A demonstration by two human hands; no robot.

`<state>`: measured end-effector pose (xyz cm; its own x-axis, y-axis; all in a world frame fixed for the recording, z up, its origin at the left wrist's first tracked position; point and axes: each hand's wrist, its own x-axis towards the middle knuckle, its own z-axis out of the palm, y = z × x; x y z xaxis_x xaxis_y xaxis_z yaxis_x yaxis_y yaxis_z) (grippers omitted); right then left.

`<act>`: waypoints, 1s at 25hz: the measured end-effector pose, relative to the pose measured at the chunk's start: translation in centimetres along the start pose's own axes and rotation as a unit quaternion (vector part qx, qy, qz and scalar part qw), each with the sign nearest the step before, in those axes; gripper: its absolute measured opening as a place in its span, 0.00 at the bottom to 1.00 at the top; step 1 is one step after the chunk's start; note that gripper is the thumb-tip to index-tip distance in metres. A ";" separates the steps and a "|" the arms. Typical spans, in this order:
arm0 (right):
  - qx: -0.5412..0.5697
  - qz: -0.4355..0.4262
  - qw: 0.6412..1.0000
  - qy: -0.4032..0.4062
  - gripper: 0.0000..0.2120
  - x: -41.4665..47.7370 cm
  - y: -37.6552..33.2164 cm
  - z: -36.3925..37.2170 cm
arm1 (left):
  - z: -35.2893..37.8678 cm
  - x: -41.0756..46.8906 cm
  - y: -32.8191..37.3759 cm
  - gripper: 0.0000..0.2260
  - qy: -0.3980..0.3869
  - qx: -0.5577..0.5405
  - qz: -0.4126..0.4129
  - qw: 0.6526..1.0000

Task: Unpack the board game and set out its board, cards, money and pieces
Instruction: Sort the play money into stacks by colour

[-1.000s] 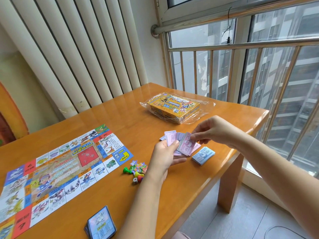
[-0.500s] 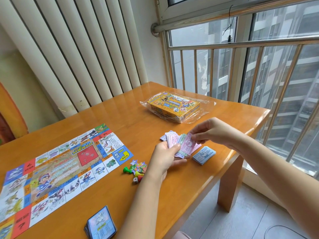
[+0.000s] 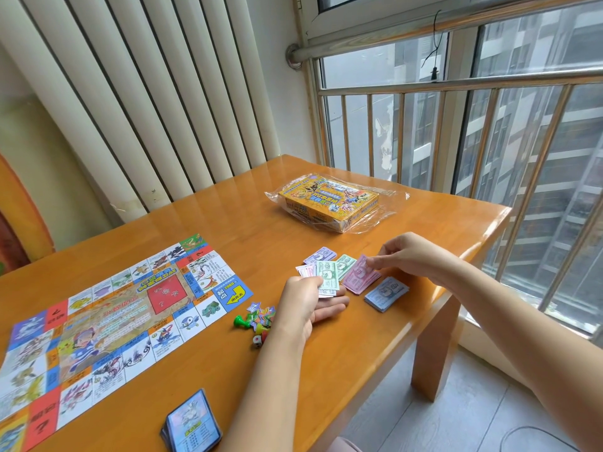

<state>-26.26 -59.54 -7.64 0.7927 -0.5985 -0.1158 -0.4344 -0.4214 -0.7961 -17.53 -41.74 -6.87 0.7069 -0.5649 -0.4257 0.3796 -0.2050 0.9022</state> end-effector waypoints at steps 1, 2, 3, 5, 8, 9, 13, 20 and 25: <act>-0.008 0.001 1.000 -0.002 0.17 0.0 -0.1 0.0 | 0.0 0.1 0.0 0.10 0.001 0.000 0.000 1.000; -0.017 0.003 1.000 -0.004 0.17 0.0 -0.2 0.0 | -0.1 0.1 0.0 0.10 0.001 -0.001 0.000 1.000; -0.029 0.007 1.000 -0.006 0.17 0.0 -0.2 0.1 | 0.0 0.1 -0.1 0.10 -0.001 -0.003 -0.002 1.000; -0.058 0.009 0.998 -0.013 0.18 0.1 -0.3 0.1 | 0.1 -0.1 -0.1 0.09 -0.006 -0.007 -0.005 1.000; -0.101 0.005 0.995 -0.017 0.16 0.1 -0.6 0.1 | 0.0 0.0 0.0 0.07 -0.006 -0.010 -0.009 1.000; -0.110 0.002 0.994 -0.011 0.15 0.0 -0.7 0.1 | -0.1 0.0 0.1 0.07 -0.006 -0.010 -0.009 1.000; -0.028 -0.056 0.998 0.023 0.13 -0.6 -1.2 0.3 | -0.4 0.1 0.0 0.08 -0.023 -0.026 0.032 0.999; 0.162 -0.128 0.978 -0.002 0.05 -1.2 -2.9 2.1 | 0.1 0.2 -0.3 0.08 -0.020 -0.039 0.137 0.990; 0.182 -0.059 0.981 0.018 0.04 0.6 -2.5 0.8 | -0.3 1.0 0.1 0.07 0.029 -0.125 0.088 0.988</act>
<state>-24.38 -58.32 -6.20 0.8099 -0.5865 0.0057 -0.1541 -0.2222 -0.9627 -16.62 -42.04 -7.22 0.8056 -0.5254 -0.2738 0.3780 0.0999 0.9204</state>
